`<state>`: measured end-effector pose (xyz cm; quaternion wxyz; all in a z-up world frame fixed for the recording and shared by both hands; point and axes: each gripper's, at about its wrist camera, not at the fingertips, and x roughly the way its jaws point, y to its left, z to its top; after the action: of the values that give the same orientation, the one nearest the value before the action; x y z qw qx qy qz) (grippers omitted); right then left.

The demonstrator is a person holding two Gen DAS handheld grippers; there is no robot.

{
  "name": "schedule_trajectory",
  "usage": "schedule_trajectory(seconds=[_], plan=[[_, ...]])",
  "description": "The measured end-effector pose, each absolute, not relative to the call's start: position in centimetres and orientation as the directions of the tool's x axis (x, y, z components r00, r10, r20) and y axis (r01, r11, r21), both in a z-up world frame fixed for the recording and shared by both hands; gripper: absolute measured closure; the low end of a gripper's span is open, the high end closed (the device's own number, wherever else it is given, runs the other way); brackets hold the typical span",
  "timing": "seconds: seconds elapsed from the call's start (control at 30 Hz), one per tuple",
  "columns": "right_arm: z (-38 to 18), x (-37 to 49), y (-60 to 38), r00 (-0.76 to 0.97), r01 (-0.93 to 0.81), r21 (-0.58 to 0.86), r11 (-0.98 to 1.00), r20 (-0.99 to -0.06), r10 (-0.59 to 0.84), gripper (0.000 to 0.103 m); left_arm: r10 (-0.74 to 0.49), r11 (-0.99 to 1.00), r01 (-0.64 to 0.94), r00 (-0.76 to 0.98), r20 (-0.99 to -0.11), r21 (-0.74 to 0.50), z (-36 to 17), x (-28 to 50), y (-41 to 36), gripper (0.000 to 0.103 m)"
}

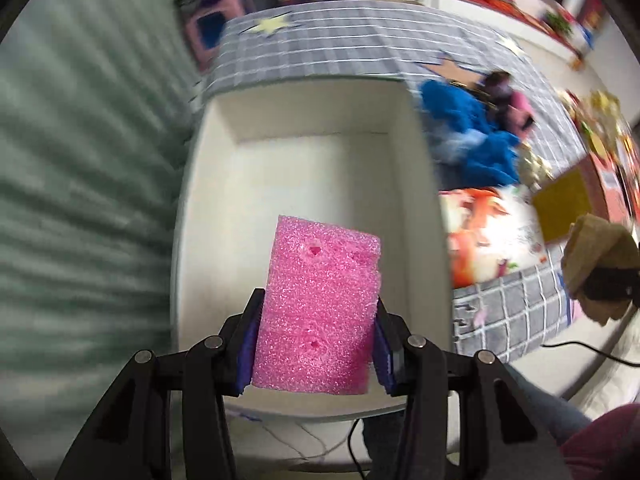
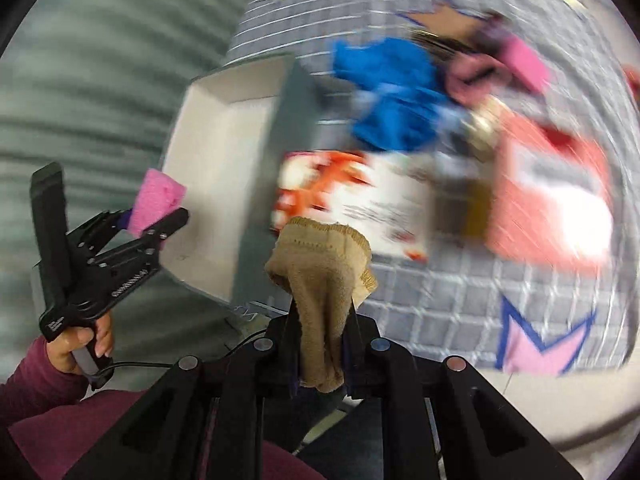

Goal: Organize soft objects
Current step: 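Lower the sponge and glove into the white box and open both grippers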

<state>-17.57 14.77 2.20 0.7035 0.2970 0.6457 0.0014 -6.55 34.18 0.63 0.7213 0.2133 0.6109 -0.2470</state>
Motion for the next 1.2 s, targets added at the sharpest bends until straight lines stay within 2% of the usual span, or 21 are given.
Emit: schedule_trajectory(seconds=[0.2, 0.5, 0.7, 0.93, 1.2], plan=[[2.3, -11.8, 19.8, 0.114, 0.216, 0.409, 0.887, -0.912, 0.393, 0.087, -0.073, 0.846, 0.532, 0.151, -0.986, 0.019, -0.2, -6.0, 36.9, 0.052], [-0.7, -6.0, 25.6, 0.027, 0.106, 0.392, 0.914, -0.92, 0.391, 0.087, 0.002, 0.86, 0.508, 0.079, -0.997, 0.042, -4.7, -5.4, 37.1, 0.052], [-4.6, -6.4, 28.7, -0.12, 0.059, 0.394, 0.917, -0.909, 0.398, 0.087, 0.024, 0.873, 0.486, 0.027, -0.999, 0.034, -6.5, -6.3, 37.6, 0.052], [-6.1, -8.2, 29.5, -0.227, 0.011, 0.389, 0.921, -0.896, 0.381, 0.087, 0.01, 0.874, 0.487, -0.011, -1.0, 0.004, -6.4, -8.7, 37.3, 0.052], [-4.2, -6.7, 28.4, -0.138, 0.027, 0.376, 0.926, -0.916, 0.376, 0.087, -0.012, 0.887, 0.462, 0.027, -1.0, 0.002, -4.3, -9.6, 36.2, 0.052]])
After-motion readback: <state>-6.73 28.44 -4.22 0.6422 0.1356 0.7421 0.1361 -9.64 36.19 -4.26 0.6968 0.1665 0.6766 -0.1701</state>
